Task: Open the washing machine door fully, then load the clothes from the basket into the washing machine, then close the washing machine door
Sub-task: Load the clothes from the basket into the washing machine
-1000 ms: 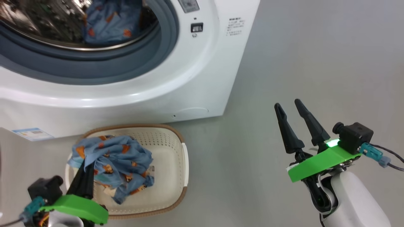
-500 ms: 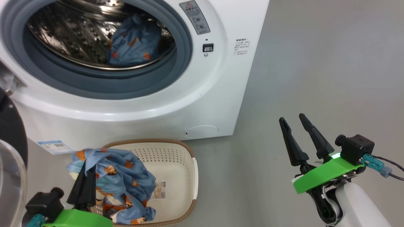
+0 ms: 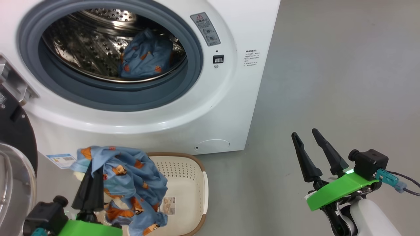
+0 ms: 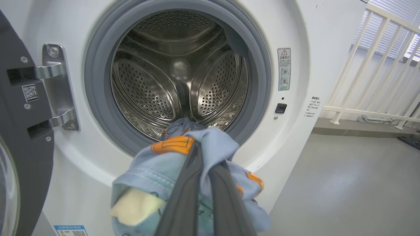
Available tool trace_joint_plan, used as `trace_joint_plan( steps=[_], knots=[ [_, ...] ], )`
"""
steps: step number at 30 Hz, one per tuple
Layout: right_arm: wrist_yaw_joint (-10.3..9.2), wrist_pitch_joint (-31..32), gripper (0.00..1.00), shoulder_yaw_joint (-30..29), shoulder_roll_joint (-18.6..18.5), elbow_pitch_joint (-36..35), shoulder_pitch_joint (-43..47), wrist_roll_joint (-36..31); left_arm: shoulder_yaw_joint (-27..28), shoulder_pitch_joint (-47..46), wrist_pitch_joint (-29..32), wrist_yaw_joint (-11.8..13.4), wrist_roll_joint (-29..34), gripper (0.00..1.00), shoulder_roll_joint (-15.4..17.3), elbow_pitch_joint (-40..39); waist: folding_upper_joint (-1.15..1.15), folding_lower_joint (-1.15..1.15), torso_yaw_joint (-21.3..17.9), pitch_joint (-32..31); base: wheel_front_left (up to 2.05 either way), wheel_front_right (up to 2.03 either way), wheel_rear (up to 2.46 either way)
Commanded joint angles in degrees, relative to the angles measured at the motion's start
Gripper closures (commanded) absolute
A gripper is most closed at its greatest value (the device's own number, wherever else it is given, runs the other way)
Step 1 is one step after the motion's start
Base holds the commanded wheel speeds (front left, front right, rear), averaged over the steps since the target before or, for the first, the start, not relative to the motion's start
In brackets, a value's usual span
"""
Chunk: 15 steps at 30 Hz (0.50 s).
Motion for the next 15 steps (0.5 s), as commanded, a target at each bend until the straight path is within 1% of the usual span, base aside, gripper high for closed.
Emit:
trace_joint_plan(
  steps=[1,8,15],
  knots=[
    [0.09,-0.7,0.0,1.2,-0.3,-1.2,0.8,-0.6,2.1,-0.2,-0.7,0.1,0.5,1.0,0.7,-2.0,0.0,0.0,-0.1,-0.3,0.0,0.0,0.0],
    [0.09,-0.7,0.0,0.8,-0.5,-1.3,1.5,-1.4,1.3,-0.3,-0.7,-0.3,1.0,1.0,0.3,-3.7,0.0,0.0,-0.2,-1.2,0.0,0.0,0.0],
    [0.09,-0.7,0.0,0.9,-0.8,-1.6,1.4,-1.6,0.3,-3.1,-0.6,-0.6,1.4,1.0,0.7,-3.7,0.0,0.0,-0.8,-0.8,0.0,0.0,0.0]
  ],
)
